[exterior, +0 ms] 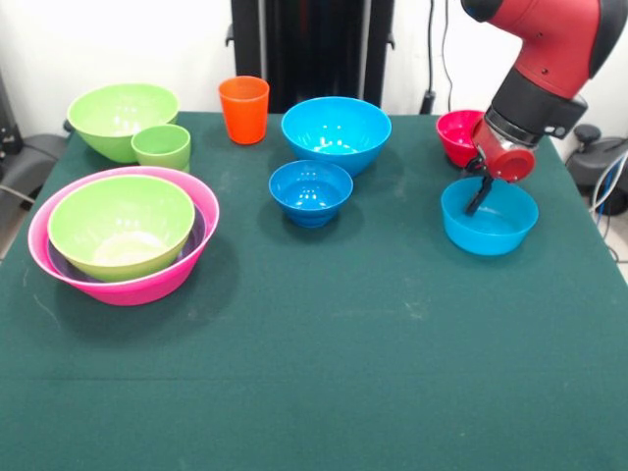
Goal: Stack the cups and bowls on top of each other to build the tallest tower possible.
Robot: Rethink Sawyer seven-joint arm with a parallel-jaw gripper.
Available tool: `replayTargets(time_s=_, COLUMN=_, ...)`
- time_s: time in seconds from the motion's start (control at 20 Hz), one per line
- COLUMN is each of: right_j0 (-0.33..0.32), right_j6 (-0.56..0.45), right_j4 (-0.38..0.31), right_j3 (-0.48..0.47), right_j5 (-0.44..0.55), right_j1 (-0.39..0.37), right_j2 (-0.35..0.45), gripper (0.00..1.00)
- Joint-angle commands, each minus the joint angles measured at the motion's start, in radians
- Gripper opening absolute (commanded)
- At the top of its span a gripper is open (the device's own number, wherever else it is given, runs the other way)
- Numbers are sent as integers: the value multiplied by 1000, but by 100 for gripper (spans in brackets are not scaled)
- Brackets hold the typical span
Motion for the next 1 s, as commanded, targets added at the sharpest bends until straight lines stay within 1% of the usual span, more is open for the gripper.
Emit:
replayTargets(time_s=0.05, right_j0=-6, right_j6=34, right_j4=5, right_j3=-48, right_j5=74, right_j1=31, right_j2=142, gripper=100)
replayTargets(time_s=1.0, right_j0=-28, right_j6=21, right_j4=2, right_j3=-25, right_j5=65, right_j1=-3, right_j2=166, gripper=100)
